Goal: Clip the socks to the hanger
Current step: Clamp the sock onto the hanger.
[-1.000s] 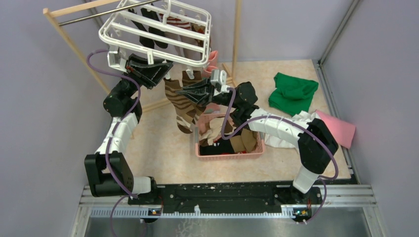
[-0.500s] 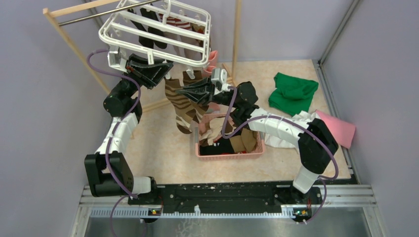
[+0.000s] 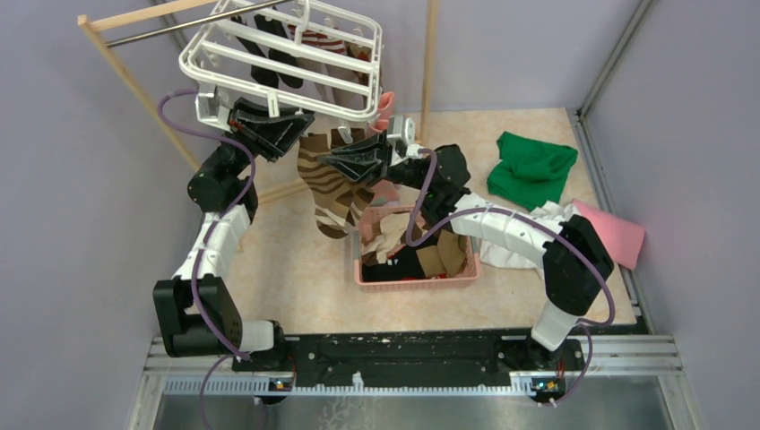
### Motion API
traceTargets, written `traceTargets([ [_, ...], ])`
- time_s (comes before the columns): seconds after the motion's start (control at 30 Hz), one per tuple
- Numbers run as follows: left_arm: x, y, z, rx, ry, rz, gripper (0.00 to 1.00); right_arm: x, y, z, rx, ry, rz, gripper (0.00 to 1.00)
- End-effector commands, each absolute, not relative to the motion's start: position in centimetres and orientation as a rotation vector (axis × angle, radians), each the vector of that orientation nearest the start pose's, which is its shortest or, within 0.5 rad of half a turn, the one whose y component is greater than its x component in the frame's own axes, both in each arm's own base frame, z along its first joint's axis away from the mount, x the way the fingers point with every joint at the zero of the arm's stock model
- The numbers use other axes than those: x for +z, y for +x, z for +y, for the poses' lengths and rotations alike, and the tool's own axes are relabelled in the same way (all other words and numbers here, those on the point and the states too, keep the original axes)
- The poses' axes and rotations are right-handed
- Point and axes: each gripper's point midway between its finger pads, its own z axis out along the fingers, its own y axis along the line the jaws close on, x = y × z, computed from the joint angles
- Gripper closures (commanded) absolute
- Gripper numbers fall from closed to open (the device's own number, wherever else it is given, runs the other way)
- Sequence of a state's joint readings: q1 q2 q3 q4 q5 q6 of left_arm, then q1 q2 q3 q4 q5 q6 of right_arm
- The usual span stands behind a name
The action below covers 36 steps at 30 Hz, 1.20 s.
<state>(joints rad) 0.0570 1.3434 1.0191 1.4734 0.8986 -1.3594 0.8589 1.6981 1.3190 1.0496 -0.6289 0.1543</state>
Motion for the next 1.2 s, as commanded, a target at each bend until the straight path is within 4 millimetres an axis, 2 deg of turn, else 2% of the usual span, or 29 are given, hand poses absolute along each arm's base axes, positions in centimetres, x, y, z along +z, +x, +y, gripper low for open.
traceTargets([
  [0.0,50.1,23.6,-15.3,-1.239,0.704,0.698,0.99,47.4,23.9,43.6,1.185,-0.861,0.579,1.00],
  [0.37,50.1,23.7,-15.3,-1.249,0.697,0.700,0.97,47.7,24.7,44.0,1.187,-0.837,0.603,1.00],
  [0.53,50.2,23.8,-15.2,-1.258,0.683,0.696,0.90,47.3,24.6,44.0,1.187,-0.846,0.611,1.00],
  [0.73,50.5,23.9,-15.0,-1.276,0.660,0.694,0.52,46.9,24.6,43.9,1.180,-0.855,0.617,1.00],
  [0.93,50.8,23.3,-15.0,-1.267,0.660,0.677,0.18,46.4,24.7,43.9,1.172,-0.861,0.625,1.00],
  [1.07,50.8,23.4,-14.8,-1.244,0.633,0.687,0.03,46.3,24.9,43.8,1.160,-0.862,0.627,1.00],
  [1.17,50.5,23.7,-14.7,-1.224,0.602,0.721,0.02,46.1,25.2,43.5,1.140,-0.862,0.634,1.00],
])
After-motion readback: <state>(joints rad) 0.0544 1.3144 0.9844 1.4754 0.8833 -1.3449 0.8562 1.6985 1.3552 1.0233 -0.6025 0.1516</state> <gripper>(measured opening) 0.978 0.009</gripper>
